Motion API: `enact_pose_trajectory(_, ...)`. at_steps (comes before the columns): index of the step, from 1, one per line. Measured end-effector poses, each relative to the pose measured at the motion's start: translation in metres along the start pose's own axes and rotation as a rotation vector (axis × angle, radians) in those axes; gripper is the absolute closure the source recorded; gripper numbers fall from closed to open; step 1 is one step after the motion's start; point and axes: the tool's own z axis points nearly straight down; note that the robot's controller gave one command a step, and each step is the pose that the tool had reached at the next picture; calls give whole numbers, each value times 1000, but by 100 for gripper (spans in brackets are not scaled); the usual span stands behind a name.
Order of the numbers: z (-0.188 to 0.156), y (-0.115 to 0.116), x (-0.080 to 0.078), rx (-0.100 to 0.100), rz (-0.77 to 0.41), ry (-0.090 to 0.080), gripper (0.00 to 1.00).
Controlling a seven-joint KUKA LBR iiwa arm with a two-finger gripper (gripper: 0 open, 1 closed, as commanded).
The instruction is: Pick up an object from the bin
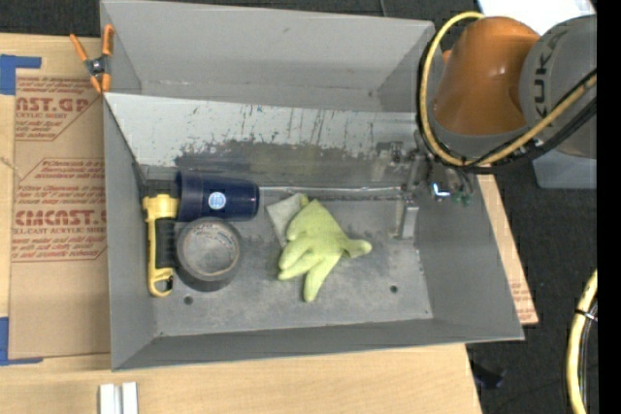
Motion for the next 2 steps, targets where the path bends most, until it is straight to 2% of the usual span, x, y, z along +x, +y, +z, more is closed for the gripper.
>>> enact_pose_trajectory(1,0,0,0,0,0,0,0)
enact_pose_trajectory(2,46,32,26,1,-91,-4,0)
